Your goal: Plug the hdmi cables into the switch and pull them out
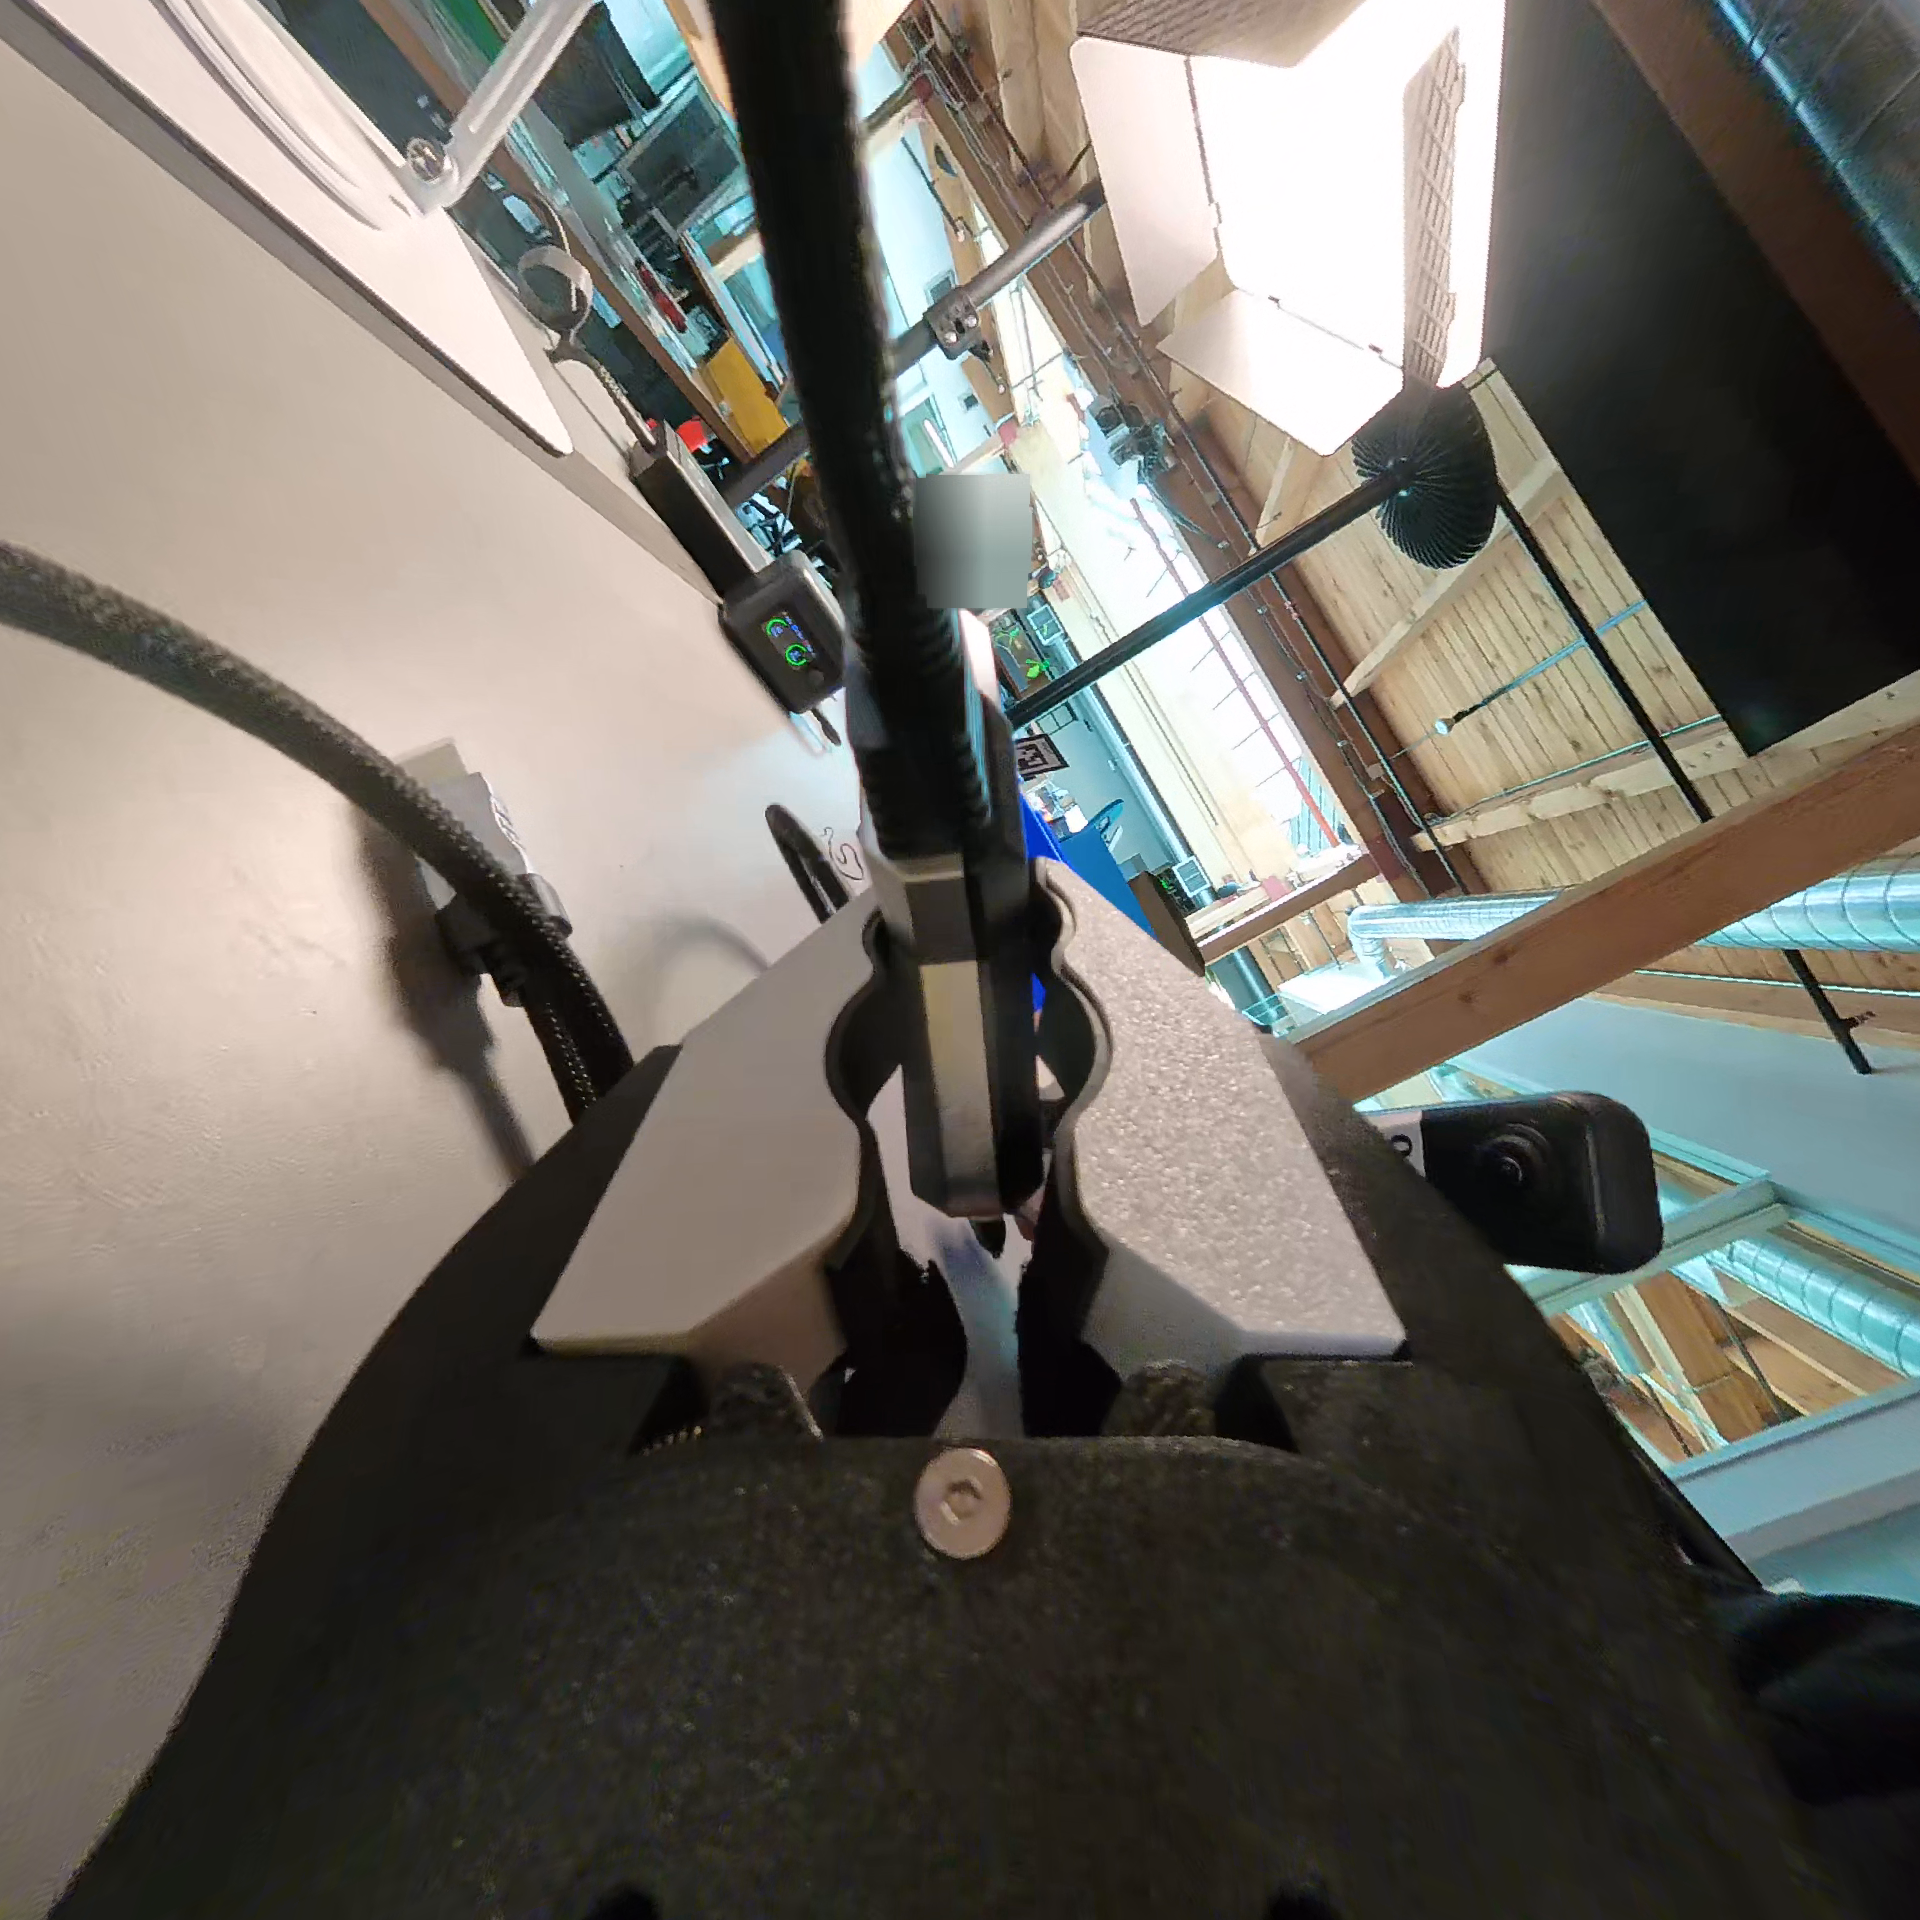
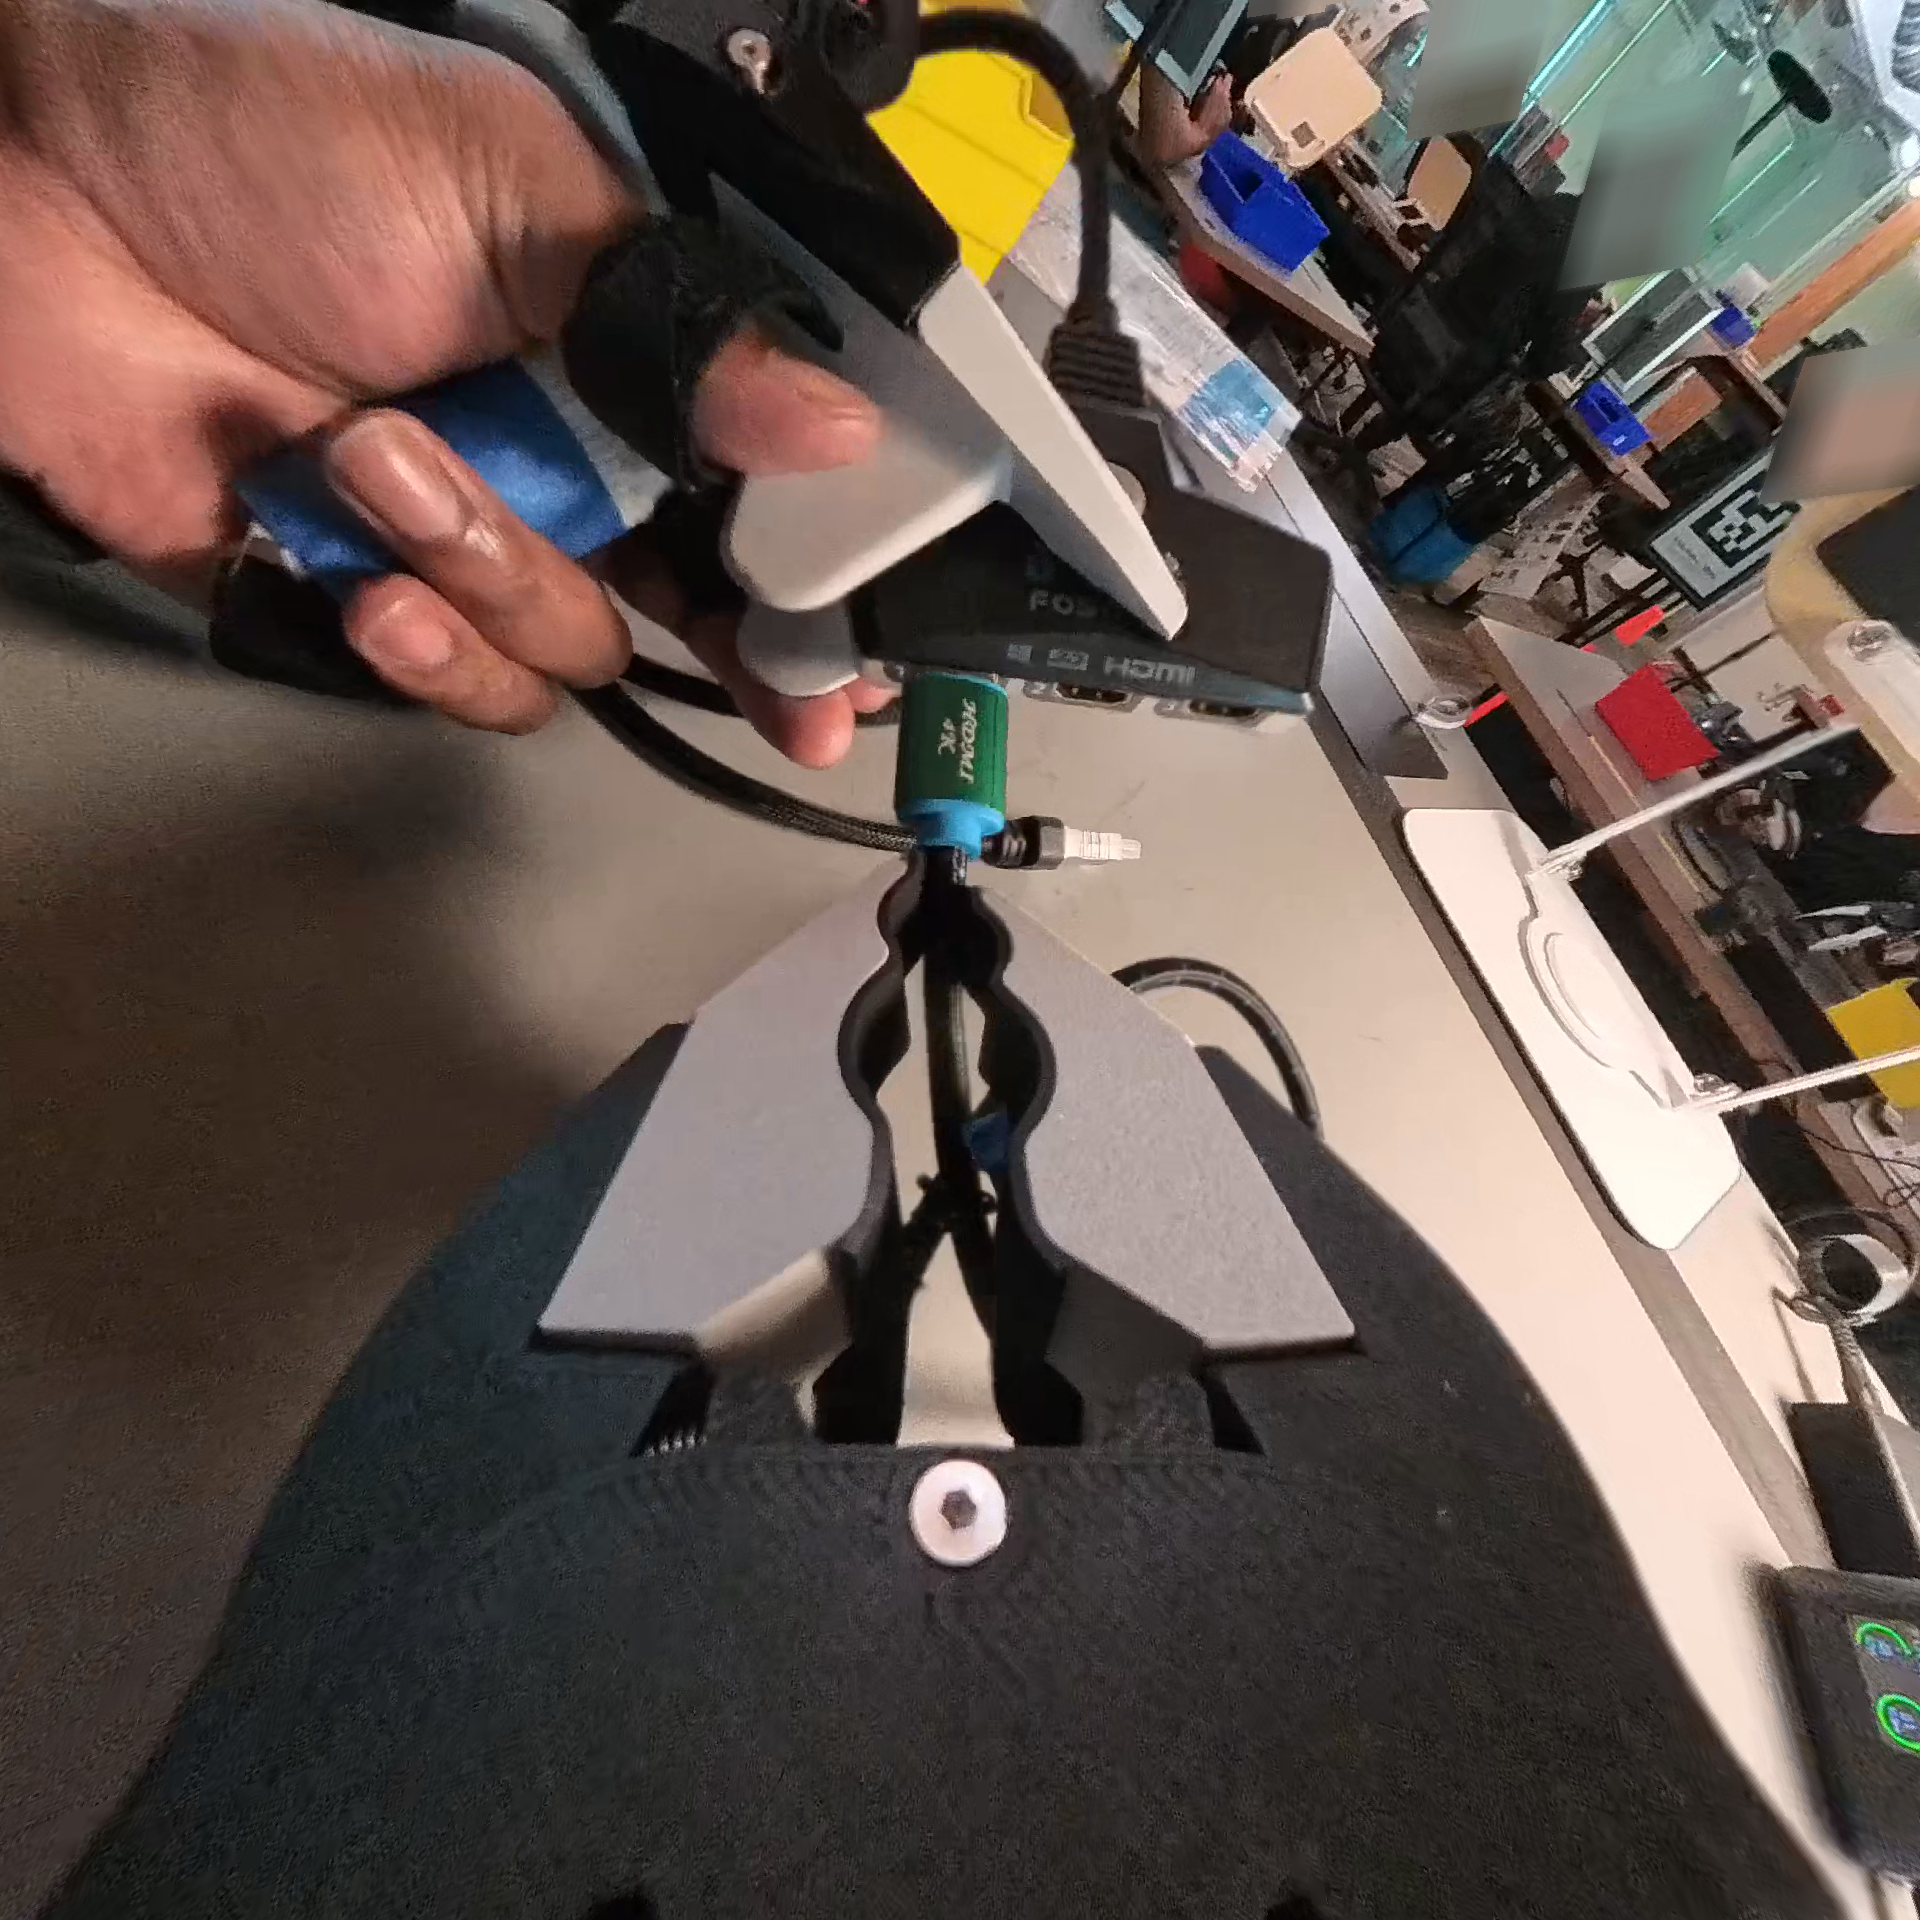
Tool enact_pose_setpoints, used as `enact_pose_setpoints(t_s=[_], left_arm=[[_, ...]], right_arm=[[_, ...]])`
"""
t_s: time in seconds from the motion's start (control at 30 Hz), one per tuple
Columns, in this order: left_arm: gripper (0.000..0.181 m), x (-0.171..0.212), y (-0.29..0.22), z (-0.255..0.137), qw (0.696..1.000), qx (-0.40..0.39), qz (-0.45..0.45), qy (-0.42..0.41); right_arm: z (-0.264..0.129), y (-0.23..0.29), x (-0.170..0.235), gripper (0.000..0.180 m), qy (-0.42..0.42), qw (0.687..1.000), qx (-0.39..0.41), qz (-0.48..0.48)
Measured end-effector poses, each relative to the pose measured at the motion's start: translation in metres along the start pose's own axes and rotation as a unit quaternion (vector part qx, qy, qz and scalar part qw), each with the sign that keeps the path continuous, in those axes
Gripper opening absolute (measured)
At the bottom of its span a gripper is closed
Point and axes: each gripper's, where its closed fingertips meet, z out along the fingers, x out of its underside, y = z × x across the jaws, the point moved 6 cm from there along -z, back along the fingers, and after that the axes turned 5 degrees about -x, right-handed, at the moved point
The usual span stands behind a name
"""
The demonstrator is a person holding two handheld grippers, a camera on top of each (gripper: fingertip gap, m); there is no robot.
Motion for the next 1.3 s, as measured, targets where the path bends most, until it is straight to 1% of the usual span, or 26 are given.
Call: enact_pose_setpoints(t_s=[0.13,0.23,0.27,0.33,0.37,0.4,0.43,0.47,0.53,0.57,0.6,0.63,0.7,0.73,0.8,0.87,0.97,1.1,1.17,1.2,1.23,1.3], left_arm=[[0.021,0.001,0.000,0.001,1.000,0.009,-0.008,0.010],[0.021,0.003,-0.002,0.002,1.000,0.020,-0.005,0.024],[0.021,0.002,-0.002,0.002,1.000,0.017,-0.001,0.022],[0.021,-0.002,0.001,-0.001,1.000,0.011,-0.006,0.007],[0.021,-0.004,0.002,-0.002,1.000,0.011,-0.010,-0.002],[0.021,-0.007,0.003,-0.004,1.000,0.013,-0.015,-0.011],[0.021,-0.009,0.003,-0.006,0.999,0.015,-0.019,-0.020],[0.021,-0.013,0.003,-0.008,0.999,0.020,-0.024,-0.035],[0.021,-0.022,0.001,-0.014,0.995,0.044,-0.041,-0.074],[0.021,-0.026,0.000,-0.017,0.993,0.056,-0.049,-0.089],[0.021,-0.028,0.002,-0.019,0.992,0.058,-0.052,-0.097],[0.021,-0.028,0.003,-0.019,0.993,0.052,-0.049,-0.096],[0.021,-0.023,0.003,-0.015,0.997,0.029,-0.025,-0.073],[0.021,-0.019,0.001,-0.012,0.998,0.021,-0.009,-0.062],[0.021,-0.015,-0.003,-0.007,0.999,0.014,0.017,-0.046],[0.021,-0.014,-0.003,-0.006,0.999,0.012,0.020,-0.045],[0.021,-0.013,-0.002,-0.006,0.999,0.018,0.009,-0.043],[0.021,-0.009,-0.005,-0.003,0.999,0.031,0.008,-0.025],[0.021,-0.005,-0.006,-0.001,0.999,0.033,0.007,-0.014],[0.021,-0.004,-0.007,0.000,0.999,0.035,0.008,-0.008],[0.021,-0.003,-0.007,0.001,0.999,0.032,0.014,-0.004],[0.021,-0.002,-0.006,0.001,0.999,0.032,0.015,-0.001]], right_arm=[[-0.002,0.003,0.000,0.007,-0.010,1.000,-0.010,-0.004],[-0.007,0.004,0.003,0.009,-0.033,0.999,-0.032,0.018],[-0.009,0.004,0.004,0.013,-0.041,0.998,-0.032,0.022],[-0.014,0.004,0.004,0.039,-0.054,0.997,-0.038,0.046],[-0.017,0.001,0.003,0.049,-0.072,0.994,-0.044,0.074],[-0.022,-0.005,0.001,0.056,-0.103,0.986,-0.050,0.118],[-0.029,-0.014,-0.004,0.062,-0.147,0.972,-0.055,0.175],[-0.038,-0.026,-0.008,0.067,-0.201,0.948,-0.062,0.240],[-0.056,-0.048,-0.011,0.065,-0.302,0.885,-0.079,0.347],[-0.060,-0.054,-0.010,0.062,-0.320,0.869,-0.081,0.369],[-0.060,-0.054,-0.008,0.060,-0.310,0.876,-0.077,0.362],[-0.055,-0.049,-0.007,0.060,-0.278,0.899,-0.068,0.332],[-0.042,-0.032,-0.007,0.060,-0.197,0.948,-0.051,0.243],[-0.037,-0.023,-0.007,0.058,-0.165,0.966,-0.045,0.195],[-0.027,-0.010,-0.007,0.051,-0.112,0.988,-0.028,0.106],[-0.018,-0.001,-0.003,0.046,-0.066,0.996,-0.021,0.057],[-0.009,0.005,0.000,0.041,-0.035,0.999,-0.012,0.024],[-0.003,0.004,0.002,0.025,-0.009,1.000,0.024,-0.003],[0.000,0.005,0.002,0.021,0.002,0.999,0.031,-0.024],[0.001,0.006,0.002,0.016,0.005,0.999,0.036,-0.033],[0.001,0.005,0.001,0.006,0.007,0.998,0.043,-0.042],[-0.001,0.006,0.000,0.005,0.004,0.998,0.040,-0.046]])
